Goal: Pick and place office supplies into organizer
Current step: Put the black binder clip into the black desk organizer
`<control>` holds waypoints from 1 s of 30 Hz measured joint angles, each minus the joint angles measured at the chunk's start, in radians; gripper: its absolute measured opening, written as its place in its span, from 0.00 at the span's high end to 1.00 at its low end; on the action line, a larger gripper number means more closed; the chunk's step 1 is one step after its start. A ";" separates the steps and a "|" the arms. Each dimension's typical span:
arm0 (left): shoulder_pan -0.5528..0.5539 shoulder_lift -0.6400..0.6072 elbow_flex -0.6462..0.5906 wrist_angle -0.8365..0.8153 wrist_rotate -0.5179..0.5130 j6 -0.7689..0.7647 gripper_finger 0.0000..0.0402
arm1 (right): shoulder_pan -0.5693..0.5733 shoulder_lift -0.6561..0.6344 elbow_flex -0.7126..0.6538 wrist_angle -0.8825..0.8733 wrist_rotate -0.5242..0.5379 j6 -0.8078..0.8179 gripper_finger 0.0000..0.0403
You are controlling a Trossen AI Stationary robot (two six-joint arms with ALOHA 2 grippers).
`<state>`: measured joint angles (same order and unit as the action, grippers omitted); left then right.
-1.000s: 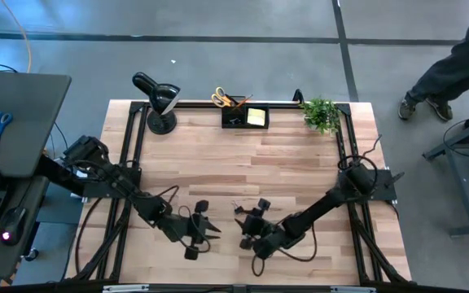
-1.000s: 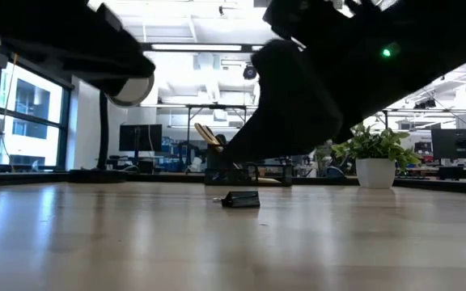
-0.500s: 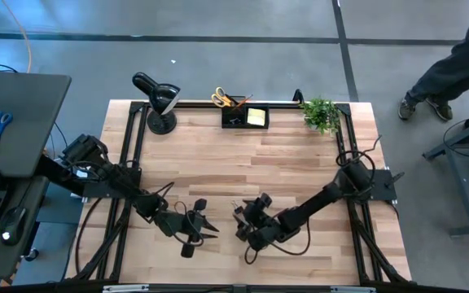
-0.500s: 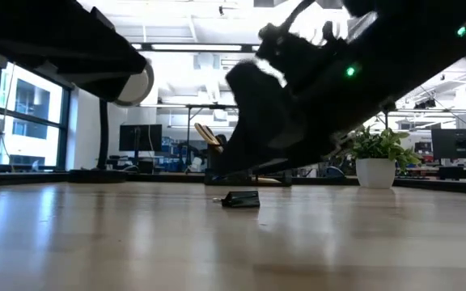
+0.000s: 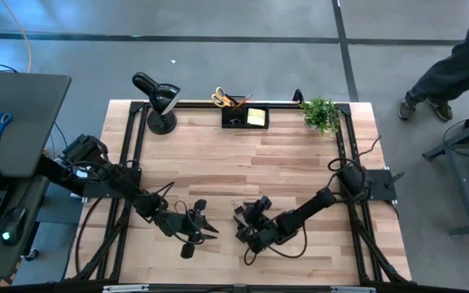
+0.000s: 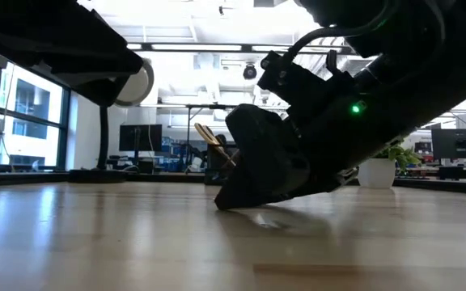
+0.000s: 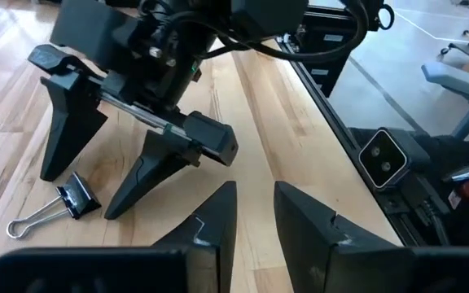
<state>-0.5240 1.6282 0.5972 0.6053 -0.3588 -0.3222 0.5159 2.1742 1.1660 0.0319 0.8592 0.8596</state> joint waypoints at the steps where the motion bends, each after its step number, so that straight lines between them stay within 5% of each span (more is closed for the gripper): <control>1: 0.000 0.000 0.000 0.000 0.000 -0.001 0.82 | 0.002 0.001 0.000 0.000 0.011 0.000 0.24; 8: -0.001 0.001 0.000 -0.004 0.002 -0.023 0.82 | -0.002 0.002 -0.001 -0.006 0.026 0.040 0.27; 23: 0.000 0.001 0.000 -0.006 0.011 -0.023 0.82 | -0.018 0.002 -0.003 -0.040 0.047 0.048 0.60; 30: 0.000 0.001 0.000 -0.006 0.011 -0.023 0.82 | -0.017 0.002 -0.002 -0.039 0.057 -0.025 0.66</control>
<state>-0.5240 1.6291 0.5972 0.5995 -0.3477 -0.3451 0.4992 2.1761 1.1637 -0.0074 0.9161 0.8345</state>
